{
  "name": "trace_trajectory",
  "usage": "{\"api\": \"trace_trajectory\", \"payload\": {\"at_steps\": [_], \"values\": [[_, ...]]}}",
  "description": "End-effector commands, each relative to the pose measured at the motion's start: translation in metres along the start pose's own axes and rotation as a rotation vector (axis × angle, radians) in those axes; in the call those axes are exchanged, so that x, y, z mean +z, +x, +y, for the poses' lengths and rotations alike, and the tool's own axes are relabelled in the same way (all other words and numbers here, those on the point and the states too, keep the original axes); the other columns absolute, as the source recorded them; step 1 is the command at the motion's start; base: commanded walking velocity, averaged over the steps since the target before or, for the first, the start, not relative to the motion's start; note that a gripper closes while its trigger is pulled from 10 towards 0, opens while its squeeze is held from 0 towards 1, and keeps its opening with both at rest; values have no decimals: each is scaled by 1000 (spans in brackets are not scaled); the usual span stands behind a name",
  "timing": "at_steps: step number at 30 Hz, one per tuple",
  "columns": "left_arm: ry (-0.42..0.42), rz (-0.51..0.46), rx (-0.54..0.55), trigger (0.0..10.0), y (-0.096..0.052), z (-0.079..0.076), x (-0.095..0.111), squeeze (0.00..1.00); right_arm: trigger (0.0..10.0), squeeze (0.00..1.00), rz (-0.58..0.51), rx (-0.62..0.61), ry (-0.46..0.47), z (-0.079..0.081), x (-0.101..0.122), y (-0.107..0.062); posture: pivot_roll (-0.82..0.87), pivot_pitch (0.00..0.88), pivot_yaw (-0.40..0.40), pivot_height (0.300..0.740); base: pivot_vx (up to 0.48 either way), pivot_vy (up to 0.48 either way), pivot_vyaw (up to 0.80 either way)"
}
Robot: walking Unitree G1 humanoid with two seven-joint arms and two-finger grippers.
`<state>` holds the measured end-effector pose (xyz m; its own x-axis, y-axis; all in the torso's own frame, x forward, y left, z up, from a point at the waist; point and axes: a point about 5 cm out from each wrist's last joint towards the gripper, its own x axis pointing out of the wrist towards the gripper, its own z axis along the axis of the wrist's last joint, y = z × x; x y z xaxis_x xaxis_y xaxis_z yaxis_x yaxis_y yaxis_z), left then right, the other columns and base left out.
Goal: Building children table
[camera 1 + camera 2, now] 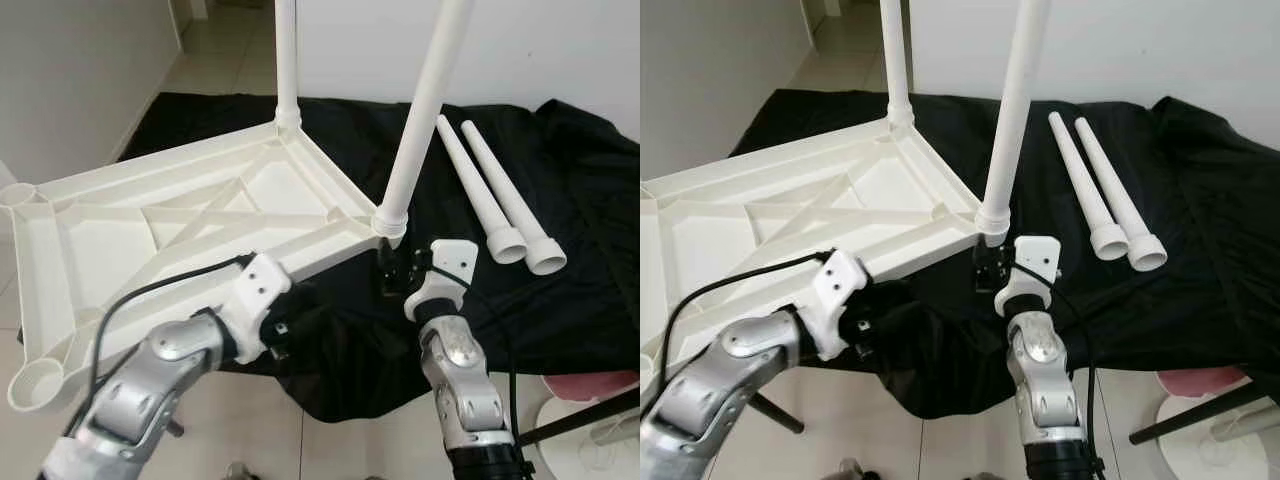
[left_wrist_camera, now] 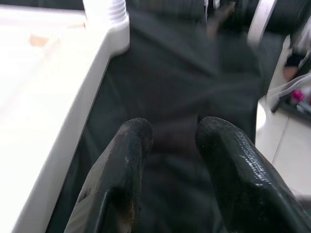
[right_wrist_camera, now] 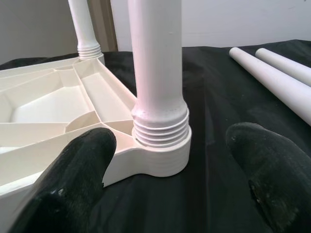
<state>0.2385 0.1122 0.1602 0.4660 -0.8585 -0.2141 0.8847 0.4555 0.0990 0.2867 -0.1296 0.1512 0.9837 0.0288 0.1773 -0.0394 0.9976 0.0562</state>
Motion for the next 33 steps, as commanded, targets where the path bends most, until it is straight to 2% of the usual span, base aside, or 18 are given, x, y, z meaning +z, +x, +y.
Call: {"api": "trace_trajectory", "payload": {"at_steps": [1,3,4,7,9,10,11,15,18,19,23,24,25,28,30,31,32,33], "values": [[-13,64,-190,10000,-13,-6,-7,0,10000,0,7,8,6,1,-3,1,3,73,-3,740,0,0,0],[-13,64,-190,10000,-13,-6,-7,0,10000,0,7,8,6,1,-3,1,3,73,-3,740,0,0,0],[-5,117,-128,10000,-23,9,-14,0,10000,0,6,12,7,3,-4,3,11,72,-3,740,0,0,0],[8,138,-95,10000,-27,17,-16,0,10000,0,5,14,7,4,-4,3,11,72,-3,740,0,0,0],[29,185,6,10000,-42,41,-19,0,10000,0,4,17,10,6,-5,5,10,74,6,740,0,0,0],[29,185,6,10000,-42,41,-19,0,10000,0,4,17,10,6,-5,5,10,74,6,740,0,0,0],[24,200,68,10000,-55,57,-16,0,10000,0,4,16,12,7,-6,5,11,73,10,740,0,0,0],[30,208,98,10000,-66,67,-11,0,10000,0,4,14,15,8,-7,5,14,72,15,740,0,0,0],[41,208,149,10000,-79,84,-3,0,10000,0,3,17,20,10,-9,7,33,67,24,740,0,0,0],[41,208,149,10000,-79,84,-3,0,10000,0,3,17,20,10,-9,7,33,67,24,740,0,0,0],[69,202,192,10000,-91,102,6,0,10000,0,10,46,22,15,-11,9,35,69,17,740,0,0,0],[69,202,192,10000,-91,102,6,0,10000,0,10,46,22,15,-11,9,35,69,17,740,0,0,0],[115,223,225,10000,-95,109,8,0,10000,0,21,72,13,17,-14,9,36,69,13,740,0,0,0],[127,218,246,10000,-97,112,11,0,10000,0,29,80,4,17,-16,9,37,71,8,740,0,0,0],[163,199,332,10000,-101,123,17,0,10000,0,37,83,1,15,-18,8,39,74,3,740,0,0,0],[163,199,332,10000,-101,123,17,0,10000,0,37,83,1,15,-18,8,39,74,3,740,0,0,0],[192,200,393,10000,-102,130,18,0,10000,0,36,88,0,16,-18,9,39,74,-7,740,0,0,0],[192,200,393,10000,-102,130,18,0,10000,0,36,88,0,16,-18,9,39,74,-7,740,0,0,0]]}}
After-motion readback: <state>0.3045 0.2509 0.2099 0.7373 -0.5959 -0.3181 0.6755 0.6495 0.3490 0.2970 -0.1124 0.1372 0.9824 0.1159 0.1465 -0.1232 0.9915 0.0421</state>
